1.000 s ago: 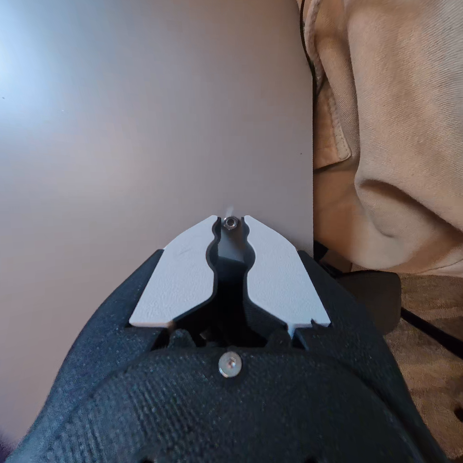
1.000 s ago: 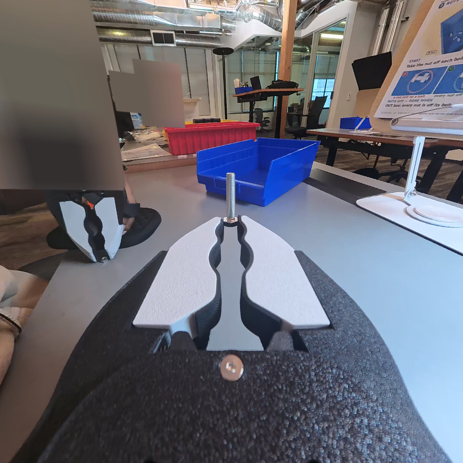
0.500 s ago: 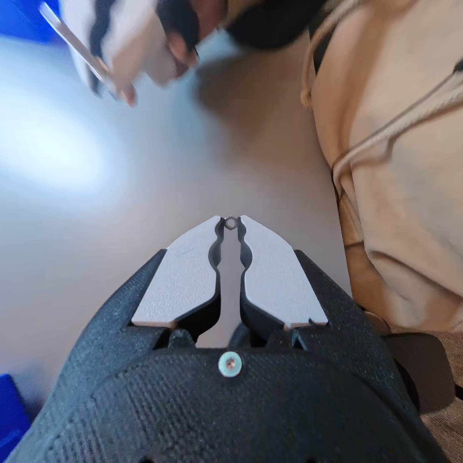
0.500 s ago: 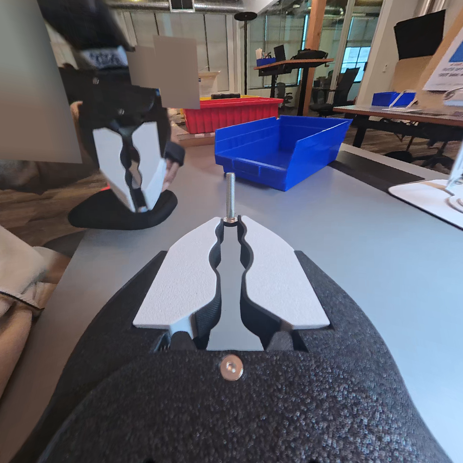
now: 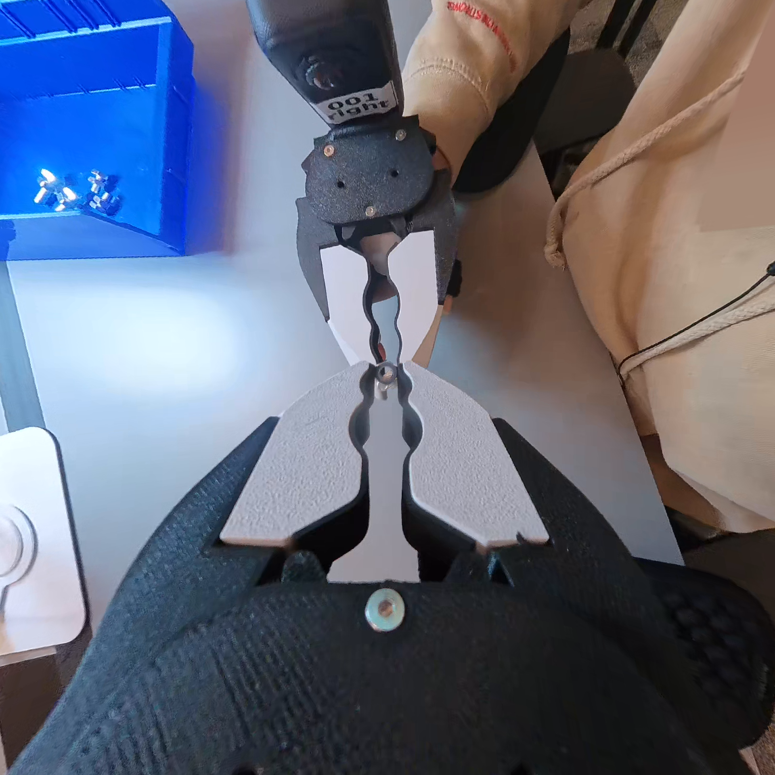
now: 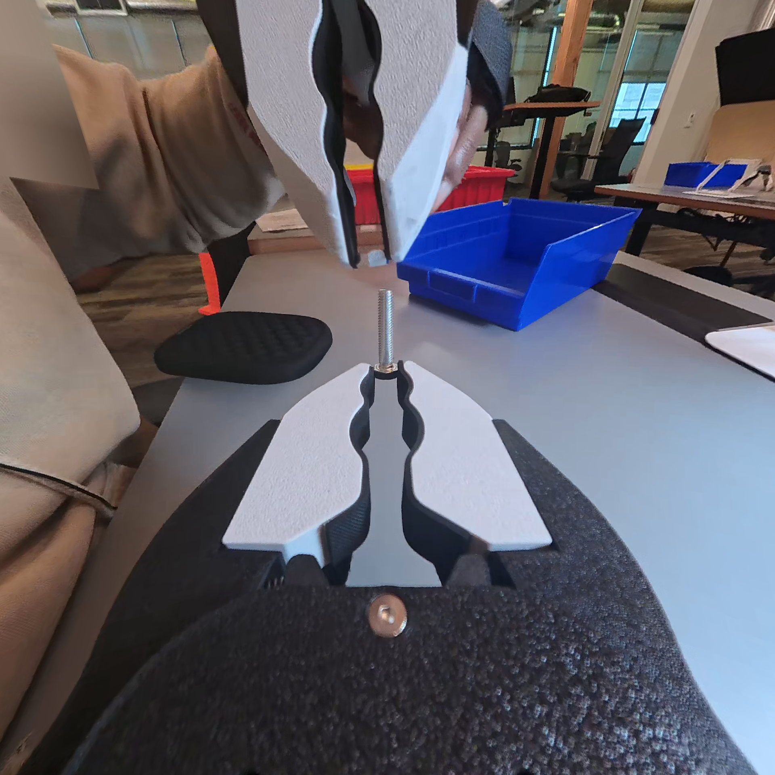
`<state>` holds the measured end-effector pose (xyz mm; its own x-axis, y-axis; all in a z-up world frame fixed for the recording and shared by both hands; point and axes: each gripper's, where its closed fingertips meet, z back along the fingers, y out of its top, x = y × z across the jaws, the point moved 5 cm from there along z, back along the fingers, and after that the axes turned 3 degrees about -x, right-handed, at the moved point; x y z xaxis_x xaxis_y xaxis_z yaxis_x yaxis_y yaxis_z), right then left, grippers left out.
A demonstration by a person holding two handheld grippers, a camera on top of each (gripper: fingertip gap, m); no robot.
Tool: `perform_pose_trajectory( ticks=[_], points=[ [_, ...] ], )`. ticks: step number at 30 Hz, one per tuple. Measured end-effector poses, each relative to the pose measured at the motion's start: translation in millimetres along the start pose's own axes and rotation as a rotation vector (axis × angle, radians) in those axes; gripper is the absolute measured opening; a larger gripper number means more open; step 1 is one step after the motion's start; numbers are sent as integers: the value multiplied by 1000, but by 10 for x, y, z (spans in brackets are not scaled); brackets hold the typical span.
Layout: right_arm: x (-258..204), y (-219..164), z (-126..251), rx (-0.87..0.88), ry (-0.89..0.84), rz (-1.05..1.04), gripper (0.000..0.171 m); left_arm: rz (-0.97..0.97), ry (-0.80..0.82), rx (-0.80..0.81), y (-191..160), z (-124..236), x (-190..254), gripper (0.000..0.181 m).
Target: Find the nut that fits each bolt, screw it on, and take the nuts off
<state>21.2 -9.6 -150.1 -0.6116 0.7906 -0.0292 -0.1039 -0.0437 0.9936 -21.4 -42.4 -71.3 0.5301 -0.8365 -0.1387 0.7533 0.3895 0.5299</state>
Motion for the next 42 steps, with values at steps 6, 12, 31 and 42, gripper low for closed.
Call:
perform_pose_trajectory(
  ticks=[6,12,31,42],
  points=[
    [16,66,55,42,-16,9,10,-16,-21,-51,42,-39,-51,10],
    [9,106,78,84,-14,17,10,-22,-34,-65,62,-8,-66,10],
    [-7,93,67,81,-1,14,10,-18,-79,-49,59,-19,-74,15],
    [143,174,182,148,-85,-20,10,173,177,510,-30,118,-165,31]
  ],
)
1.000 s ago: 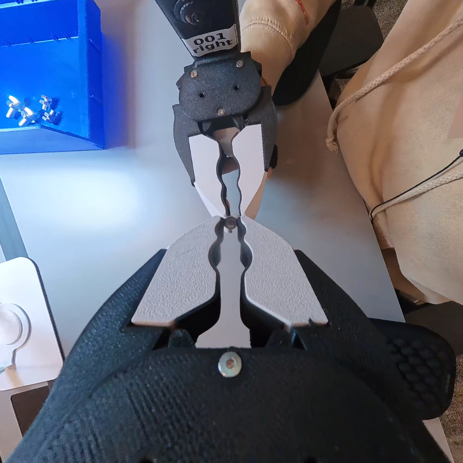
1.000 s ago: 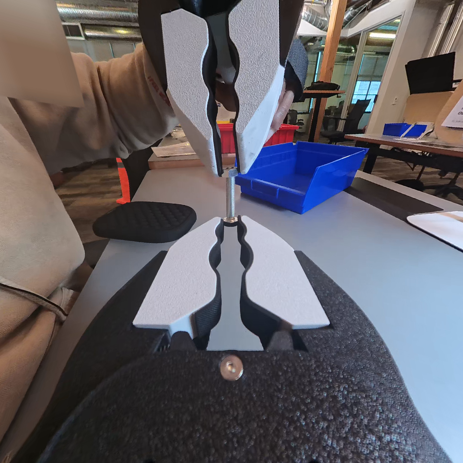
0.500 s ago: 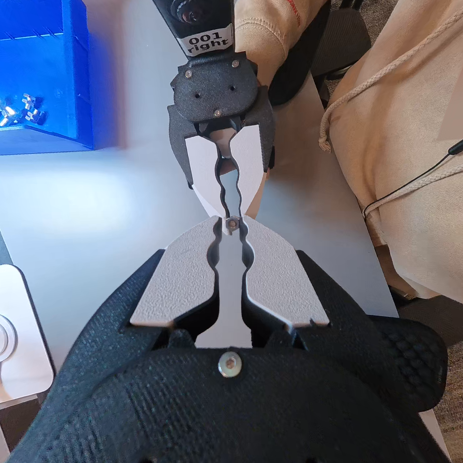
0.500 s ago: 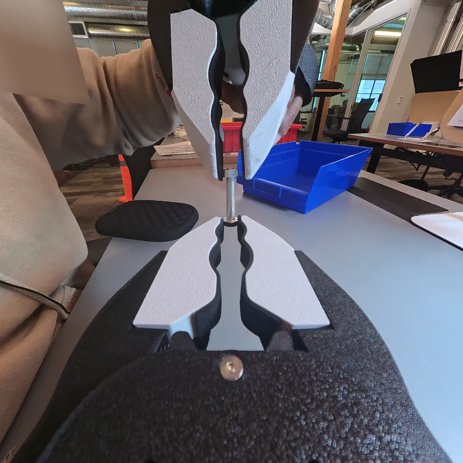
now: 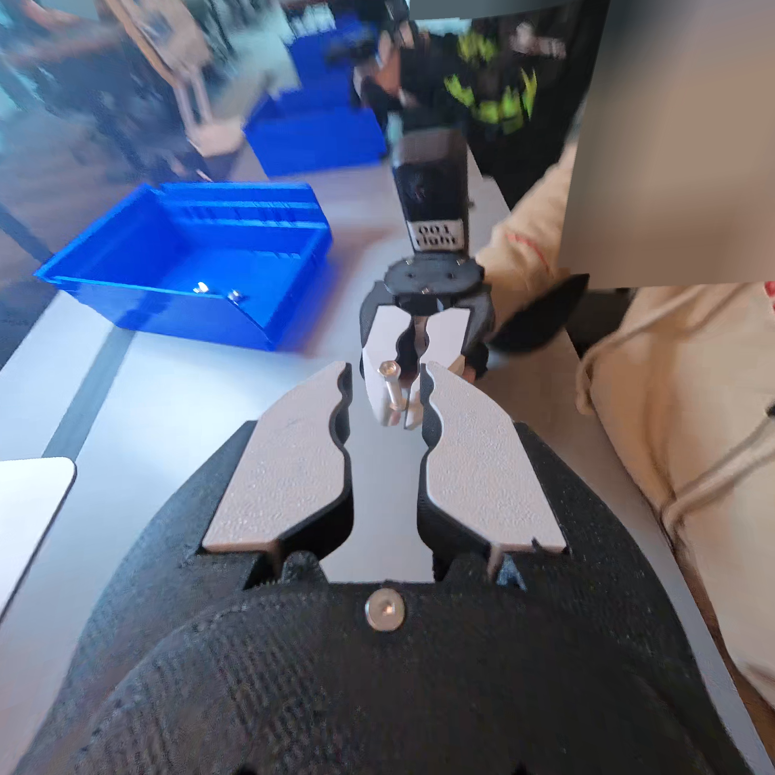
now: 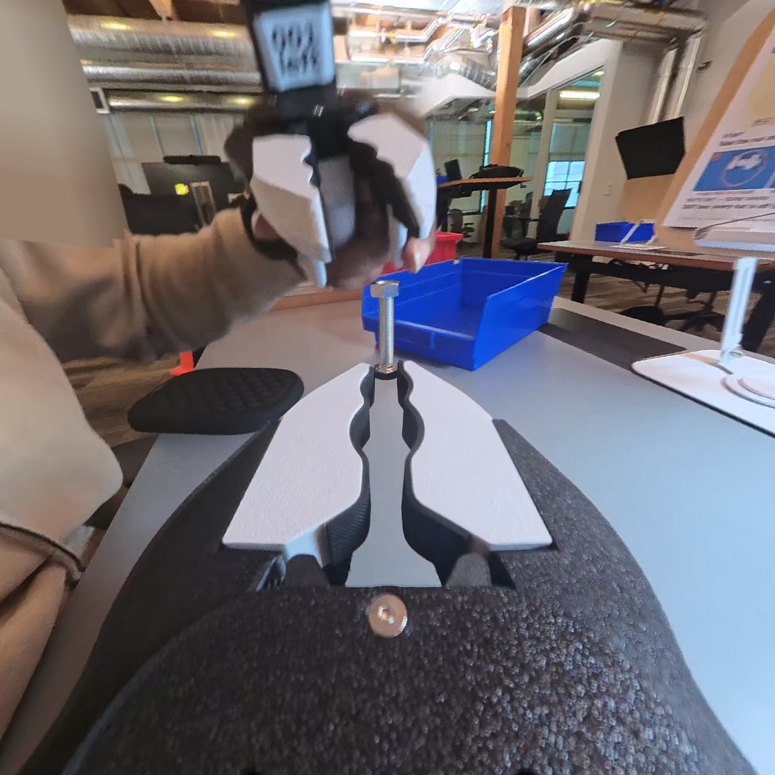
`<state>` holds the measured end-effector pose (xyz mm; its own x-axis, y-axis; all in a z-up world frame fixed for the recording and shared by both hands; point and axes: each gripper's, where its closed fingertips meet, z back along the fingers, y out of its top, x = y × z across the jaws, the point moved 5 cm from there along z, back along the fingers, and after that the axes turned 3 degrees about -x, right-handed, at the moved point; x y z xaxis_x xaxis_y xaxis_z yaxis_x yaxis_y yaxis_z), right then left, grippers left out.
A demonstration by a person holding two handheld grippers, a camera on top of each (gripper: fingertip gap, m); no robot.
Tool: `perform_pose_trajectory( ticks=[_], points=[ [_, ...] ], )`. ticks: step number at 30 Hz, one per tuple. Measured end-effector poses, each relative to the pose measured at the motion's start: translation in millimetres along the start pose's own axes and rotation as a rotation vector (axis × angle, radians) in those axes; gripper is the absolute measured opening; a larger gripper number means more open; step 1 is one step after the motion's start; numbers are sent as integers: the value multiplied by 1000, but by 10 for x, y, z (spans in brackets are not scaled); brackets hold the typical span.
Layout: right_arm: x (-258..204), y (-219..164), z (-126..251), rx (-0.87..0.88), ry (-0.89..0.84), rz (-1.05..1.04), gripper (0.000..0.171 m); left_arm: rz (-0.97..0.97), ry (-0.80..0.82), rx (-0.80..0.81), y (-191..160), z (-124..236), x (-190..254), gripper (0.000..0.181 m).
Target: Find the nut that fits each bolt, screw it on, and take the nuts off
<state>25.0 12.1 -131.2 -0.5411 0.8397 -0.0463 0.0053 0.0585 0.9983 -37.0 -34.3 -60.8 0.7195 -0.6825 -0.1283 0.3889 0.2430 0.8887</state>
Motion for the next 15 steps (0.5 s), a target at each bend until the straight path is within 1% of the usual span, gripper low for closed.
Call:
perform_pose_trajectory(
  ticks=[3,4,6,9,15],
  points=[
    [97,29,35,30,-50,-22,10,122,129,211,-116,-51,-58,31],
    [122,26,39,32,-64,-27,10,169,161,261,-156,-71,-84,31],
    [150,5,33,27,-83,-29,10,217,189,312,-232,-121,-110,31],
    [162,-29,5,13,-93,-32,10,232,171,321,-274,-185,-87,31],
    [163,-62,-28,1,-85,-31,10,195,203,305,-292,-251,-81,30]
  ],
)
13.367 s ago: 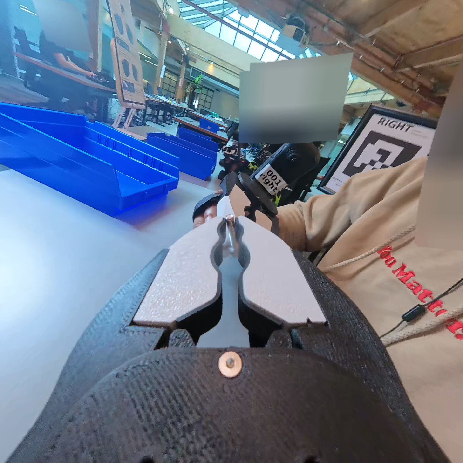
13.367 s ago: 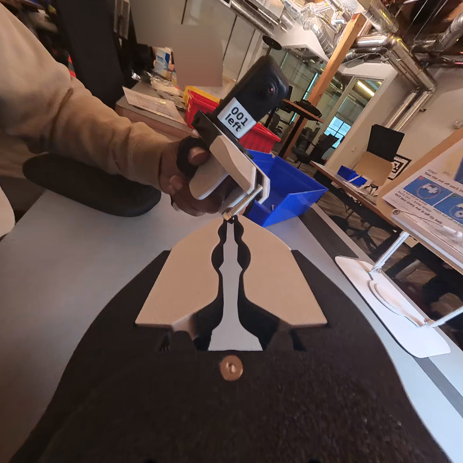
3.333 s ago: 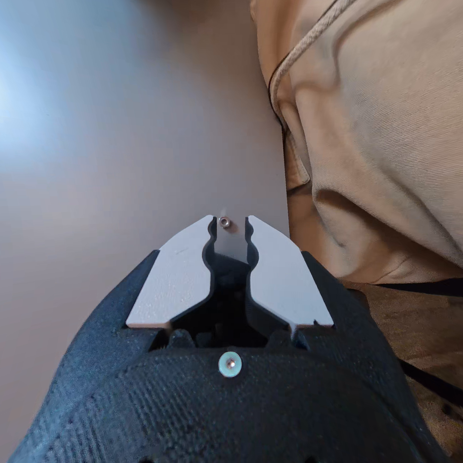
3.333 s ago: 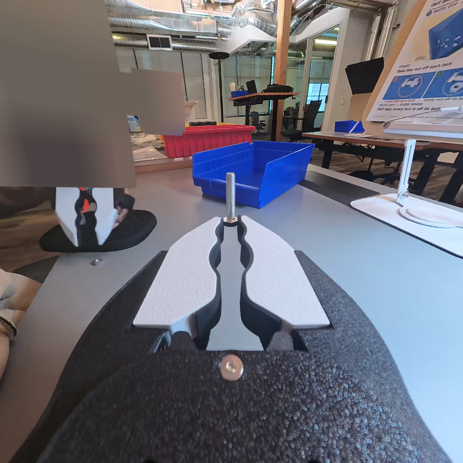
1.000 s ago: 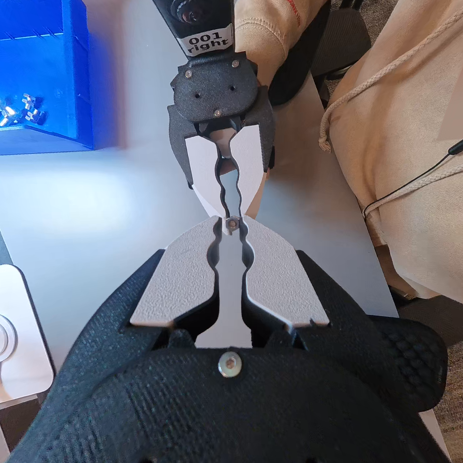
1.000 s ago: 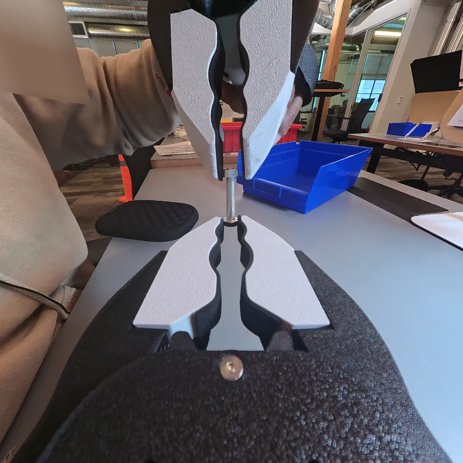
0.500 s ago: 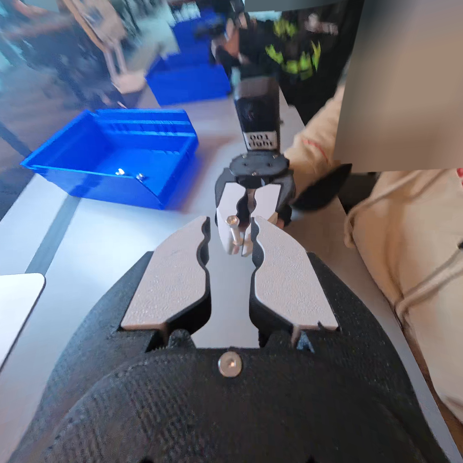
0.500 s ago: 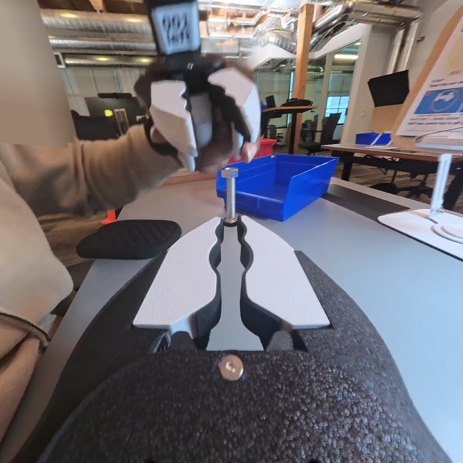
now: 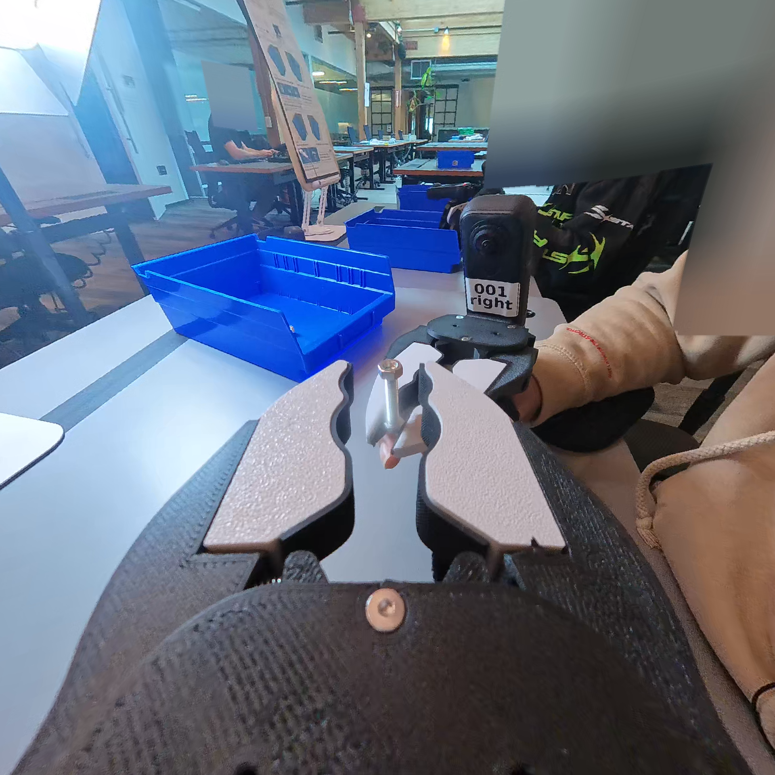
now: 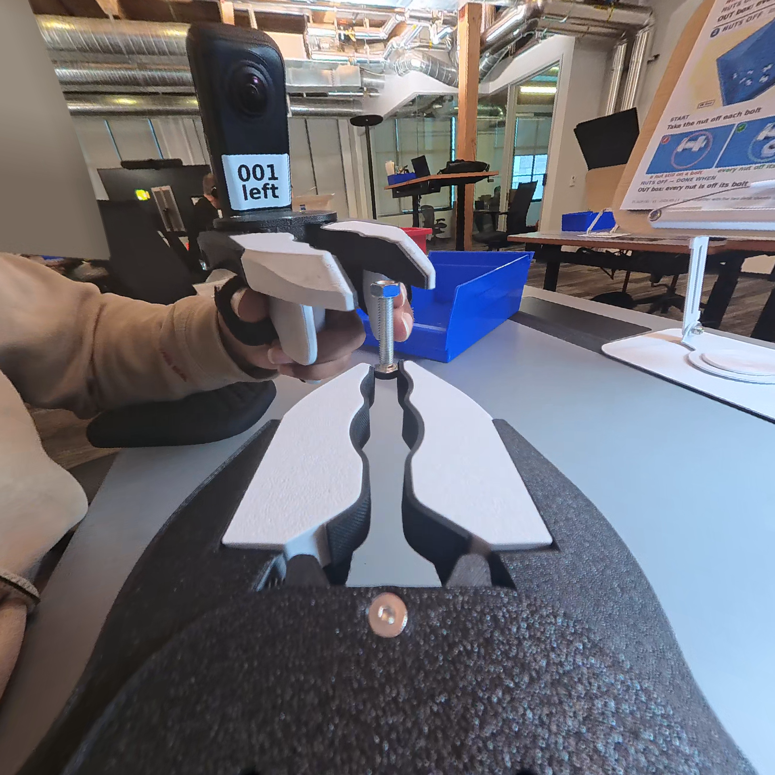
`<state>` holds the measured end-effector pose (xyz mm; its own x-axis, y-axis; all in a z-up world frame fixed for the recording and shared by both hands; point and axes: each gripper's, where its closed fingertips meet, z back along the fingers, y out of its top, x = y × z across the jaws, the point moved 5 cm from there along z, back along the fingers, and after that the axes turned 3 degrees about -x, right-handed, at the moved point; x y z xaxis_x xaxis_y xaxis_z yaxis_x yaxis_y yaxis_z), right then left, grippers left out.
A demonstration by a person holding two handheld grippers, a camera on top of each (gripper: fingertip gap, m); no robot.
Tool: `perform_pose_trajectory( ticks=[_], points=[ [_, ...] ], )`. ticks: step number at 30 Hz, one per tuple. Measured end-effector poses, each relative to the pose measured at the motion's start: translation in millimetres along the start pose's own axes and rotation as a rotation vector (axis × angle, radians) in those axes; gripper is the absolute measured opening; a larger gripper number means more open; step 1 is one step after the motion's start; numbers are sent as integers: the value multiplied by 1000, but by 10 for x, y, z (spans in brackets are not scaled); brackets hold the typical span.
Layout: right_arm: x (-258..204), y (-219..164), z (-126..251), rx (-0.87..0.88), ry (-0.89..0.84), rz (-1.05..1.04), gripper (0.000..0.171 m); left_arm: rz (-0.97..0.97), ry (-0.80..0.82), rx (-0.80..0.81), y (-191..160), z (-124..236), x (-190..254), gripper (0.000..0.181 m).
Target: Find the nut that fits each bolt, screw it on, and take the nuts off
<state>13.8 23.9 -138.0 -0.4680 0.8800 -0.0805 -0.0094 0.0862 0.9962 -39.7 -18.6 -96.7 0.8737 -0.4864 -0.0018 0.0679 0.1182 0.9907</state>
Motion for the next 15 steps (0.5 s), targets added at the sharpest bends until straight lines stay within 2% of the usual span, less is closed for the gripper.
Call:
perform_pose_trajectory(
  ticks=[15],
  points=[
    [-28,56,37,47,24,14,10,16,20,36,21,99,-76,21]
  ],
)
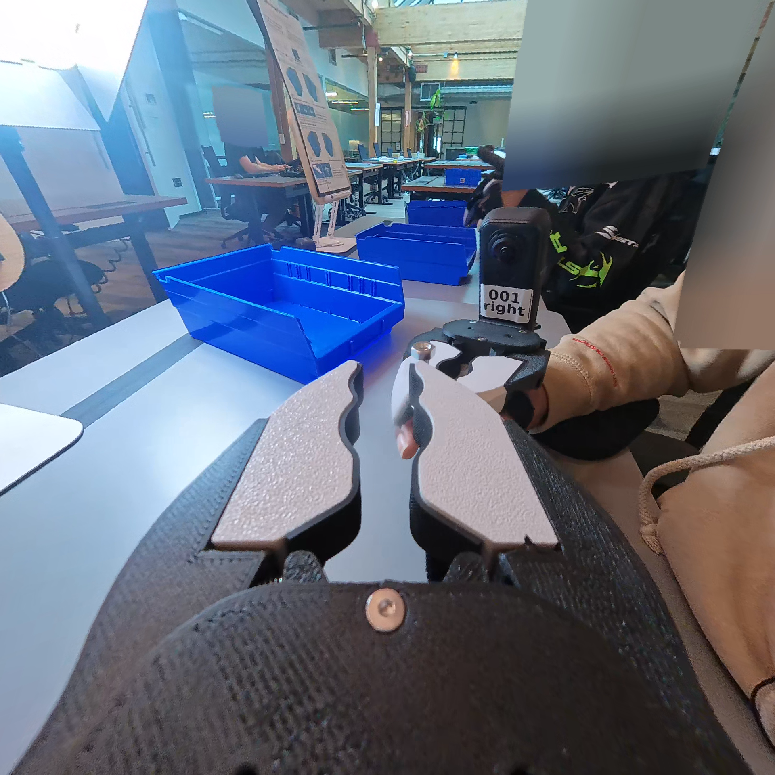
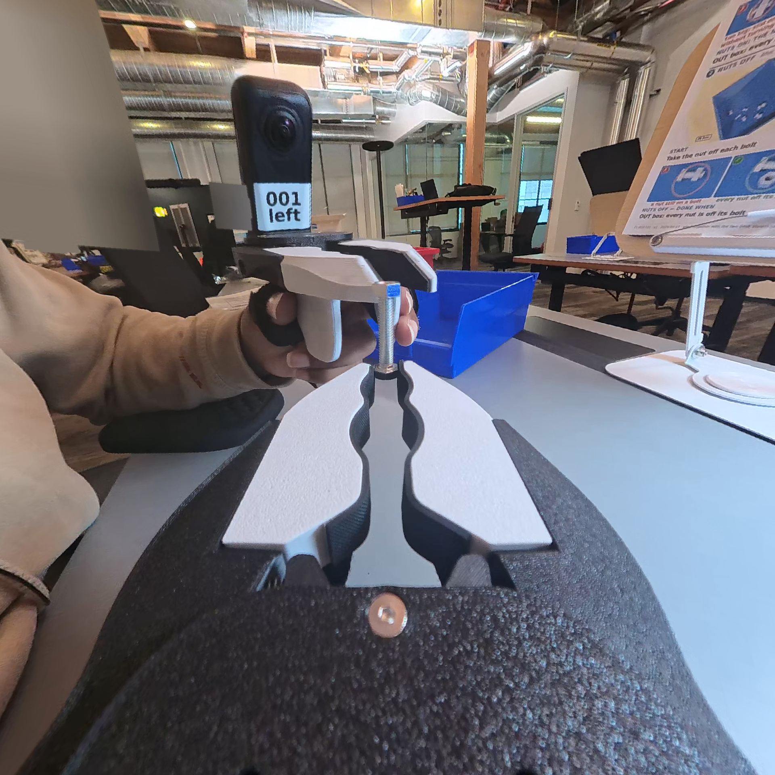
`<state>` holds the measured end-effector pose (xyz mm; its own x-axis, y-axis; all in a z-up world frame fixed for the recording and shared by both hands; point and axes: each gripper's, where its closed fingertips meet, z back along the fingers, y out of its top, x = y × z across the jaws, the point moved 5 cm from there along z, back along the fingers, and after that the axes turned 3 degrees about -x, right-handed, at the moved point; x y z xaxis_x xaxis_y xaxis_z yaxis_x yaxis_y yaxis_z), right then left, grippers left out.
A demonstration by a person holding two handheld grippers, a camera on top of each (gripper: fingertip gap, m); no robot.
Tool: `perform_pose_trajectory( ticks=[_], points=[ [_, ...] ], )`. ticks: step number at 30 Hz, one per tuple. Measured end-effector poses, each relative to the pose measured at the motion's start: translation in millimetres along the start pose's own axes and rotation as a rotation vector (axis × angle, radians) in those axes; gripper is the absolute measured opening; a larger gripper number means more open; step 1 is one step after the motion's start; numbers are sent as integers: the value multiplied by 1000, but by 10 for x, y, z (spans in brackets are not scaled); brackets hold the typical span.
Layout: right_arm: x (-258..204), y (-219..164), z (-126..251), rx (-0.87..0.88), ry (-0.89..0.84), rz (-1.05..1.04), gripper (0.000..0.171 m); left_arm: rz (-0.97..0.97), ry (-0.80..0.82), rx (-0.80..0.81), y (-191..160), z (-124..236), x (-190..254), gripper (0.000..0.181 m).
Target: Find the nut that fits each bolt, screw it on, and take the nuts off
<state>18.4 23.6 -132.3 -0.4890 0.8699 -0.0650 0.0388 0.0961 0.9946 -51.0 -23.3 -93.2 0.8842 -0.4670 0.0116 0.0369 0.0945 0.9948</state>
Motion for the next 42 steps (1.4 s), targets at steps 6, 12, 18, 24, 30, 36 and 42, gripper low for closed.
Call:
perform_pose_trajectory(
  ticks=[6,12,18,24,30,36,42],
  points=[
    [7,-31,-21,-23,-7,-2,10,27,-37,31,8,-34,65,27],
    [2,9,1,7,3,-7,10,34,-3,39,13,0,-3,20],
    [6,12,-2,9,1,-6,10,21,-45,56,22,-6,63,24],
    [-13,17,-11,12,13,-2,10,24,-30,67,32,-16,41,22],
    [6,66,14,39,13,-11,10,48,-41,86,29,6,35,22],
    [-9,62,-40,24,6,-1,10,45,-9,85,31,-4,15,23],
    [71,128,-126,37,-26,2,10,87,12,147,93,101,-85,22]
  ],
)
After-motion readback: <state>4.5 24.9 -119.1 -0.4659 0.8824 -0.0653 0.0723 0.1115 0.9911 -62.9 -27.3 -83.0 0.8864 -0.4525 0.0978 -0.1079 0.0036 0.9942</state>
